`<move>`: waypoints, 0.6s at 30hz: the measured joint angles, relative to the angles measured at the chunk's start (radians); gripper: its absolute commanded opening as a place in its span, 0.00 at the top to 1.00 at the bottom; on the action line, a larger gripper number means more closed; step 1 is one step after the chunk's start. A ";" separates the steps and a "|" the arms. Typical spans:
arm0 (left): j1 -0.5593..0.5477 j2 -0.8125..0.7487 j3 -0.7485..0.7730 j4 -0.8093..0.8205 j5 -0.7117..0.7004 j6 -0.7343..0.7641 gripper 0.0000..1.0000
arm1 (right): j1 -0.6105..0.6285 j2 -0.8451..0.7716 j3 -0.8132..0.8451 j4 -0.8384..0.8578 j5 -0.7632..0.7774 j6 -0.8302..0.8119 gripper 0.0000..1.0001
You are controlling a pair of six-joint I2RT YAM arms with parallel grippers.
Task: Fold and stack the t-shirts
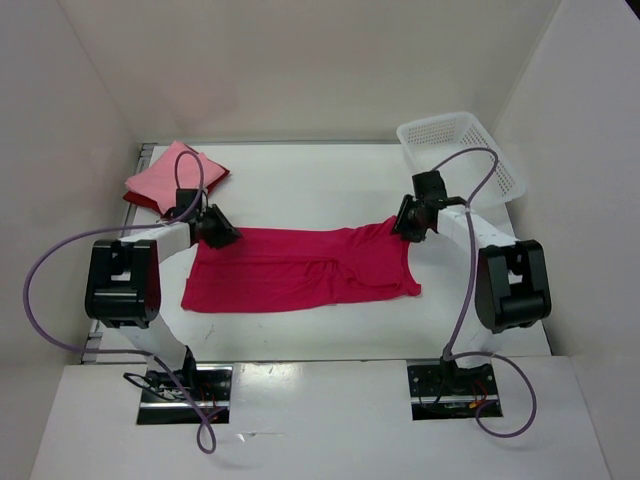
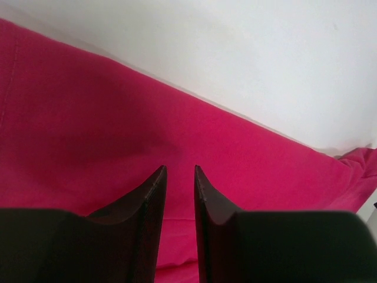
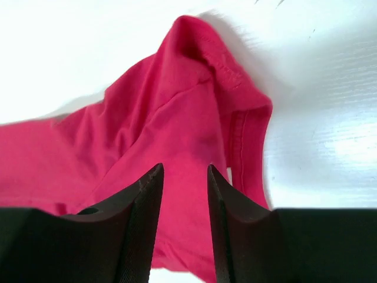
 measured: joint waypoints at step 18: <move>0.088 0.084 0.008 0.028 0.003 -0.056 0.67 | -0.039 0.127 0.000 0.166 0.083 0.093 0.88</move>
